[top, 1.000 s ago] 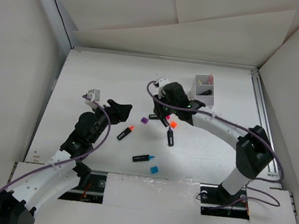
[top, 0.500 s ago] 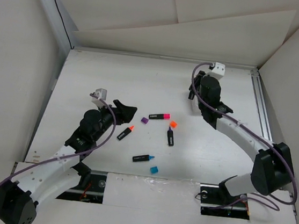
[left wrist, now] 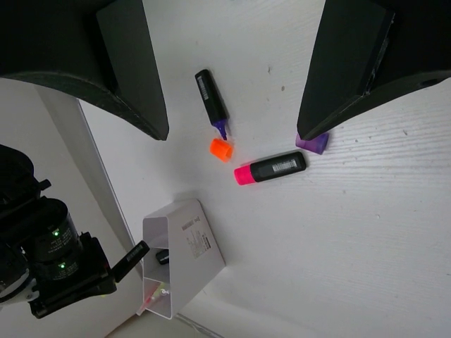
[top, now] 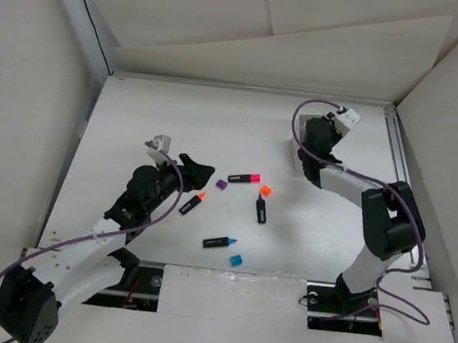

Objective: Sort the stationery into containers
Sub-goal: Place the pen in the storage box.

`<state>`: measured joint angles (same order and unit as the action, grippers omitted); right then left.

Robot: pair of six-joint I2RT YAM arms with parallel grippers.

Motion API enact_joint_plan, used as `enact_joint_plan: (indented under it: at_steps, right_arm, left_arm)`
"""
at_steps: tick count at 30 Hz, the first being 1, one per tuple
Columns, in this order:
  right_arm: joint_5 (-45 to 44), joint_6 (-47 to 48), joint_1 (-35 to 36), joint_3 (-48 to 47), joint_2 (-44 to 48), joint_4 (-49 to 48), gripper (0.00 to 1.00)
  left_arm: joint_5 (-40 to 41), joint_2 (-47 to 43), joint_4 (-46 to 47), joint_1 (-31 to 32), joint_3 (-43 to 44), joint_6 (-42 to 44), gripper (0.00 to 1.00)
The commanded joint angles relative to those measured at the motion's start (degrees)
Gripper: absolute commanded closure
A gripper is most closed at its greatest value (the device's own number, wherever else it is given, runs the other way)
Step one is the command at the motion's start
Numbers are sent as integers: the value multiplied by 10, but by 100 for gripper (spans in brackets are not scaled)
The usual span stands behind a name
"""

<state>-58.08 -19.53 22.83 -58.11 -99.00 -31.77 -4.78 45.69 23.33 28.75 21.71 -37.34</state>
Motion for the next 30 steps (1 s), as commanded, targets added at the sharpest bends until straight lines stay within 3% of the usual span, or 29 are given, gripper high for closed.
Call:
enact_joint_plan:
  at_steps: [1, 11, 22, 30]
  right_arm:
    - [-36, 35, -6, -30, -3, -98, 88]
    - [-48, 113, -6, -61, -66, -161, 88]
    - [-84, 155, 12, -124, -105, -136, 85]
    - [-112, 172, 22, -124, -117, -142, 69]
  left_arm:
    - [-11, 0, 38, -3, 1, 8, 29]
    - [-23, 18, 49, -3, 1, 8, 29]
    - [-11, 12, 37, -3, 6, 8, 29]
    - [-5, 0, 31, -3, 6, 8, 29]
